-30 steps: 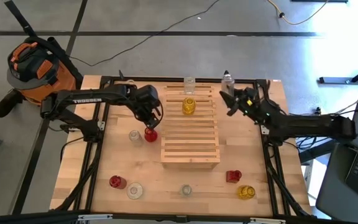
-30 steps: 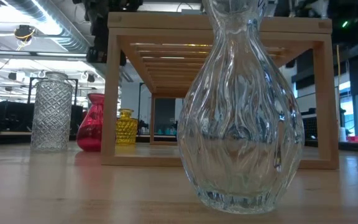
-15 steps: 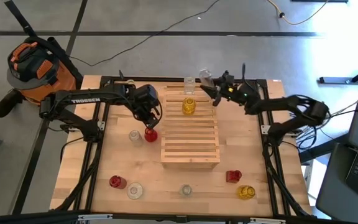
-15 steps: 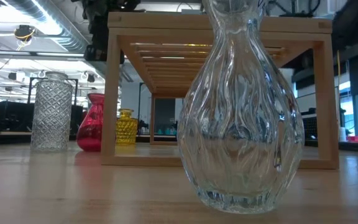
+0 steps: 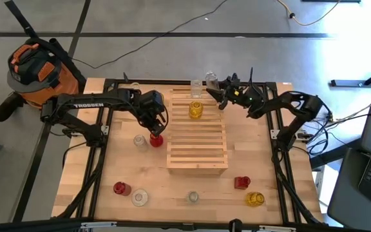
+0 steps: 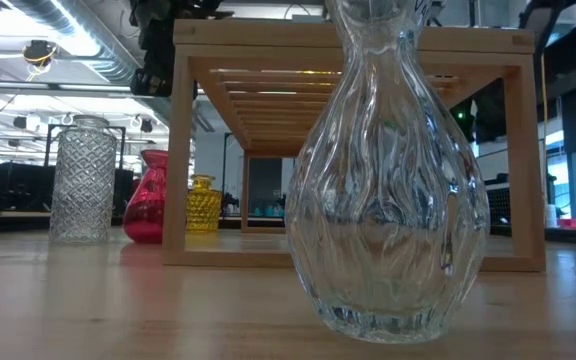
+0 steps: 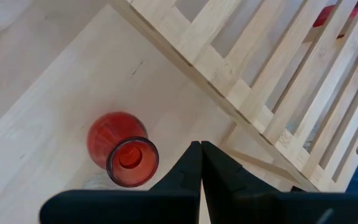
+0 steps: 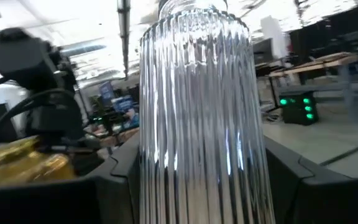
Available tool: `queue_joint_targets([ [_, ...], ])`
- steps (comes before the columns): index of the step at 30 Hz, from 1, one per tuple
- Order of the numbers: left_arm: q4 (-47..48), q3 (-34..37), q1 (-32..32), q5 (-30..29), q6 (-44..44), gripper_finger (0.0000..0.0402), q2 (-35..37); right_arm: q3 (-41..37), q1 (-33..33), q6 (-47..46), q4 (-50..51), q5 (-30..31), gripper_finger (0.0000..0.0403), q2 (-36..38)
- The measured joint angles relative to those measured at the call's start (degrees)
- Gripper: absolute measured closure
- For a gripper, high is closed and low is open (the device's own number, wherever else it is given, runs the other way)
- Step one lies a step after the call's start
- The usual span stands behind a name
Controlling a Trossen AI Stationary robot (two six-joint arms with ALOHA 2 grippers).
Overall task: Sort vases onto shelf
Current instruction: Align the transparent vase with the transparent vase on the shelf
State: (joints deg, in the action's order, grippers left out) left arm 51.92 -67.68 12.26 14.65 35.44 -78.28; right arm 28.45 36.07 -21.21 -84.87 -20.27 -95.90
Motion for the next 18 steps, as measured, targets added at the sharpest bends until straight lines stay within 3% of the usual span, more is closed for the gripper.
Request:
queue_joint_targets([
  [18,0.0,0.0,0.1,3.8,0.1,0.0402,0.0,0.1,-0.1,4.5,-4.2,2.2,0.0211,-4.0],
])
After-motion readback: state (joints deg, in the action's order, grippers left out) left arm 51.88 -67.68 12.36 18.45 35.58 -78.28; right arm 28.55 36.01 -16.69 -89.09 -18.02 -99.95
